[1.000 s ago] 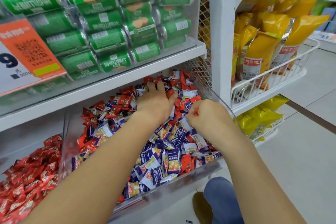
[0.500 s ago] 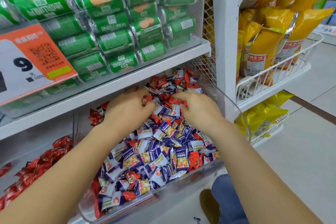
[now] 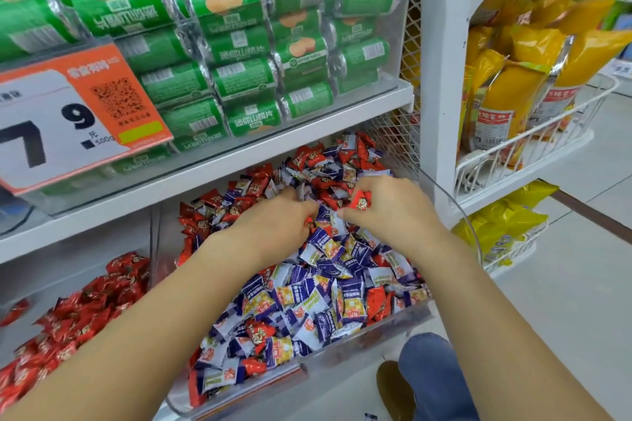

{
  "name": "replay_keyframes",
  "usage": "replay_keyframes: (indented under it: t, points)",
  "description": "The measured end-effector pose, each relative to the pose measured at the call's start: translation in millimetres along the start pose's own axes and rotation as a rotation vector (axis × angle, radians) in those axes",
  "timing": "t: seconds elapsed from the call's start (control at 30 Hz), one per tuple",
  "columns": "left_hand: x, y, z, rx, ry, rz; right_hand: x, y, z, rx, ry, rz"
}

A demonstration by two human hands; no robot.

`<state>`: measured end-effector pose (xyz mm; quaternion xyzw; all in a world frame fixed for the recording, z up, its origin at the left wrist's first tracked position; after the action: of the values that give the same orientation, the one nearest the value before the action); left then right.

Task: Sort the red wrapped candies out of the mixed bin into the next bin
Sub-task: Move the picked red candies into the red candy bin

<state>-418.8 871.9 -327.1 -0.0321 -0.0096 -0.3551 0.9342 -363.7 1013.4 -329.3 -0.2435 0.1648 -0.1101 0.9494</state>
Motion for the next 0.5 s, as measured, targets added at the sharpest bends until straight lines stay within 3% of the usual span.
replay_keyframes:
  t: [0.23,0.4,0.5]
  points:
    - [3.7,1.0,-14.7,-0.185,-0.165,-0.073,12.3,-17.9,-34.0,0.077,-0.305,0.189]
    - [2.9,-8.9,-7.0,0.005,-0.084,-0.051,12.2,-13.5,-36.8,-0.108,-0.424,0.122]
    - [3.5,-12.6,3.8,0.114,-0.027,-0.029,14.9,-17.1,-31.5,-0.2,-0.372,0.115]
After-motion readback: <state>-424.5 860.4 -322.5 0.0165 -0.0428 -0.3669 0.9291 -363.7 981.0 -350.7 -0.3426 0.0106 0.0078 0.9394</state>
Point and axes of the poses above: each hand's wrist, its own x-axis away from the middle knuckle, its own z-axis out of the back of the hand, y = z × x, the point moved 5 cm from there along -x, towards the middle knuckle, and after that the axes turned 8 degrees about y, right-handed, at the moved point
